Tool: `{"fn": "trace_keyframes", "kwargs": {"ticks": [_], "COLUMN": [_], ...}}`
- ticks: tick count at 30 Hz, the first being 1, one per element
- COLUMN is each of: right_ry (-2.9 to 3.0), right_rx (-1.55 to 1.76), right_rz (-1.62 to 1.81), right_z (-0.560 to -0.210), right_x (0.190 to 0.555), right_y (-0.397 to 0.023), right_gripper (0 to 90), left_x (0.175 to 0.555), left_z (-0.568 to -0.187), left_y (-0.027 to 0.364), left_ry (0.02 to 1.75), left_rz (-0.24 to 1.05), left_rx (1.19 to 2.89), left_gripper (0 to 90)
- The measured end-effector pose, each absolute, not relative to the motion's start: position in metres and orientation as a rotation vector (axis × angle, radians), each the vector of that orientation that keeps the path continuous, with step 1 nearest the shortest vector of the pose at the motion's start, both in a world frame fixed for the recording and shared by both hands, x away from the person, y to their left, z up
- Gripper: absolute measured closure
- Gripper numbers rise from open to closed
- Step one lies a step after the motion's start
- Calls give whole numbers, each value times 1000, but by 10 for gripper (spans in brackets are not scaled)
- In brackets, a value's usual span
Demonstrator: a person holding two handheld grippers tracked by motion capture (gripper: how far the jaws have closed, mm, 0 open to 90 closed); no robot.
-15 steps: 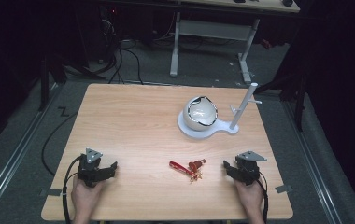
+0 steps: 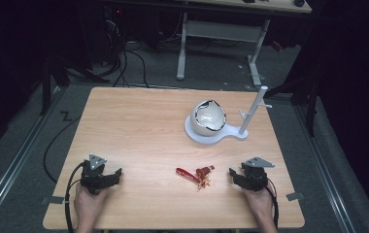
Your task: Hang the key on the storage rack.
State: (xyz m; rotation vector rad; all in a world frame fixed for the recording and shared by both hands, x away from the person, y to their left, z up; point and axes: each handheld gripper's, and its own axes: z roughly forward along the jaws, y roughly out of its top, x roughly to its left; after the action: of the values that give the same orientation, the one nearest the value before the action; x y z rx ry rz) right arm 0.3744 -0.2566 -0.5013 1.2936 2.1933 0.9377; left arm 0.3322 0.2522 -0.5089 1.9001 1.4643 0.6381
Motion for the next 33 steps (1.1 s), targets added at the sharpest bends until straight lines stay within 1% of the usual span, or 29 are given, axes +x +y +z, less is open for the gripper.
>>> {"fn": "trace_keyframes", "kwargs": {"ticks": [16,33], "right_ry": [2336,2413], "right_rx": [1073,951], "right_rz": [993,1027], "right_z": [-495,-496], "right_x": [377,371], "right_y": [-213,-192], "right_gripper": [375,360], "left_x": [332,332], "left_z": [-509,-509], "left_y": [252,252], "left_ry": [1465,1465], "left_rz": [638,638], "left_rx": [1900,1900], "left_gripper": [205,205]}}
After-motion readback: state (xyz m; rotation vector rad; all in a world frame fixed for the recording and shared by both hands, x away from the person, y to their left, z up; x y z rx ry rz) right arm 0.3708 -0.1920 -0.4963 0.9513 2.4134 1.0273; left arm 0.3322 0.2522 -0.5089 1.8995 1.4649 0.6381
